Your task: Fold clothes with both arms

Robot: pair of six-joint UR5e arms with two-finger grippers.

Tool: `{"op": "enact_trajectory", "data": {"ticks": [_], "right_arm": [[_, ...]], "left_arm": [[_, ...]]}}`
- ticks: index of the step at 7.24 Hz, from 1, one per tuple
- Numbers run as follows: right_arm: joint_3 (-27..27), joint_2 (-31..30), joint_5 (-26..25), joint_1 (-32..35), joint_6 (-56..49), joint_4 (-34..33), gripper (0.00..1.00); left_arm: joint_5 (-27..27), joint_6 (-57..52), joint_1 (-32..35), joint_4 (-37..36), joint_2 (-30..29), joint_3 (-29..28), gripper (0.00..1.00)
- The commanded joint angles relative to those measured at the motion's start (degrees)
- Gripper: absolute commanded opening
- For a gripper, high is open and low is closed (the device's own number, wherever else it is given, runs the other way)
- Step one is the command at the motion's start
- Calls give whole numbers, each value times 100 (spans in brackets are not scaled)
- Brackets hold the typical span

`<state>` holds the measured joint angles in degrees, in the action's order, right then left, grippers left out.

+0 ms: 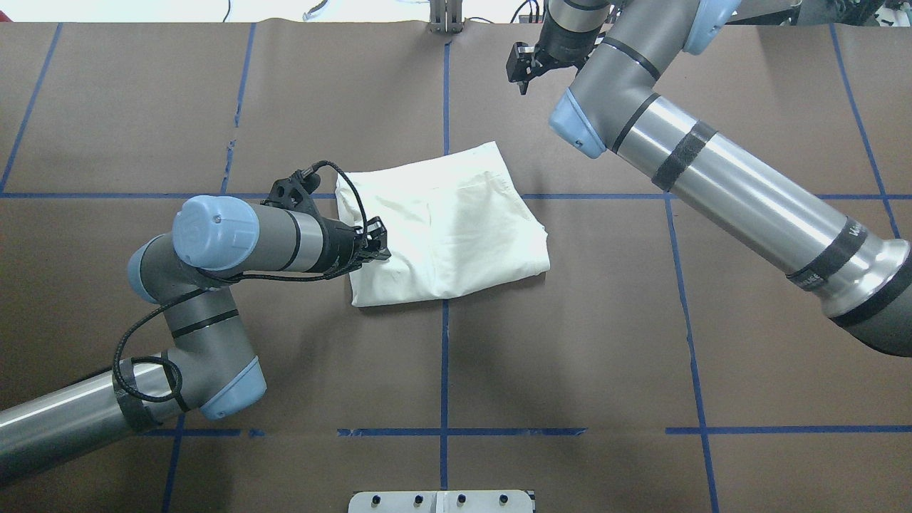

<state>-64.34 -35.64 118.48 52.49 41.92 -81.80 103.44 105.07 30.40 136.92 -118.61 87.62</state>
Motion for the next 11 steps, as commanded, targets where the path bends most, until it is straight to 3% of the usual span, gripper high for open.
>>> {"op": "enact_trajectory", "data": {"ticks": [1,6,11], "right_arm": [[0,5,0,-2,0,-2,100],[0,5,0,-19,9,7,100],[0,5,0,-54,35,7,100]], "left_arm": [[-52,-92,-69,-245,30,10,0],[-43,-101,-69,-447,206,80,0],[-8,-417,-8,-1177,233,722,0]]}}
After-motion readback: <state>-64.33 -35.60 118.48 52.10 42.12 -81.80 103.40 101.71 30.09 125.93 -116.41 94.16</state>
